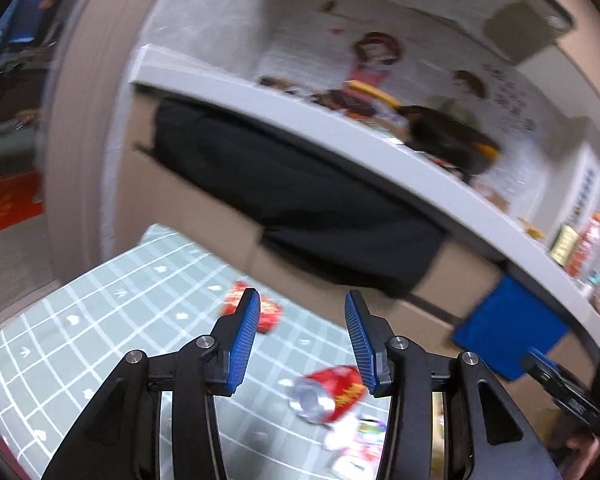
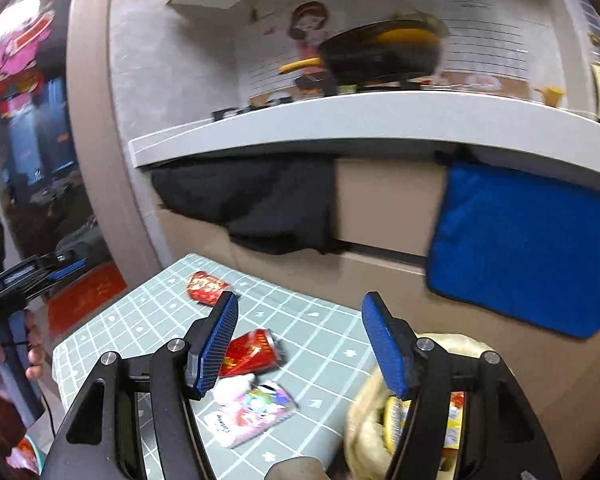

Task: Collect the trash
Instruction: 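Grasp the red paper cup with the left gripper while the right approaches the red can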

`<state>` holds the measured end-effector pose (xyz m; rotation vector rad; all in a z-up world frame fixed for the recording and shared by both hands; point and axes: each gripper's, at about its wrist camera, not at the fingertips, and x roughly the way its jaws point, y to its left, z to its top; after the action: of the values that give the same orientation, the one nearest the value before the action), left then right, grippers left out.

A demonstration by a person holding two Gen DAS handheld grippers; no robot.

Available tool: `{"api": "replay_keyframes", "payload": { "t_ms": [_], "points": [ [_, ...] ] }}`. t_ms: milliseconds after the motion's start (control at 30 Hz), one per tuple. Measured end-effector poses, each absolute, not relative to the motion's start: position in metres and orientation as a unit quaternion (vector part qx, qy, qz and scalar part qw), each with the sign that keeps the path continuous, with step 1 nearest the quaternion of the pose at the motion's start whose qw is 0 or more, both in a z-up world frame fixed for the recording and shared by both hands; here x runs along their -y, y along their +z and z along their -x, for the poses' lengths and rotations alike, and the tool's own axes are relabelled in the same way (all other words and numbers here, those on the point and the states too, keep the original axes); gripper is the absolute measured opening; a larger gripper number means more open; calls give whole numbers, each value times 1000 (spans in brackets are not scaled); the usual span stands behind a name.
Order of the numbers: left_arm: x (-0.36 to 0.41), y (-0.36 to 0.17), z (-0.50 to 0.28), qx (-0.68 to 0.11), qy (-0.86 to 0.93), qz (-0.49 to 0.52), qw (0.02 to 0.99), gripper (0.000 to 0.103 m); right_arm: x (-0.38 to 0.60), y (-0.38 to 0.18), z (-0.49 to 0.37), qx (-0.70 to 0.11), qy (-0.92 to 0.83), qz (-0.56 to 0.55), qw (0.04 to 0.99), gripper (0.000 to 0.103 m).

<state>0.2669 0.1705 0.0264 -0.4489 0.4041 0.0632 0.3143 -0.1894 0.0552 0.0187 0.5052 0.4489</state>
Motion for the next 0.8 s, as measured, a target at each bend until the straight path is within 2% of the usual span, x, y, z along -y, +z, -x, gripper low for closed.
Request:
{"api": "replay_keyframes", "payload": {
  "t_ms": [267, 433, 733, 800],
  "points": [
    [-205, -54, -351, -255, -8, 271, 928, 48, 161, 8, -350, -298, 242, -15, 923, 62],
    [-210, -84, -404, -262, 10, 245, 933, 48, 158, -23, -367, -330, 239, -3, 913, 62],
    [-238, -132, -476, -312, 22, 308, 899, 47, 170, -66, -386, -380, 228, -4, 897, 62],
    [-236, -137, -480, -326, 7, 315, 891, 44, 172, -73, -389, -388, 227, -5, 893, 62]
  ]
}}
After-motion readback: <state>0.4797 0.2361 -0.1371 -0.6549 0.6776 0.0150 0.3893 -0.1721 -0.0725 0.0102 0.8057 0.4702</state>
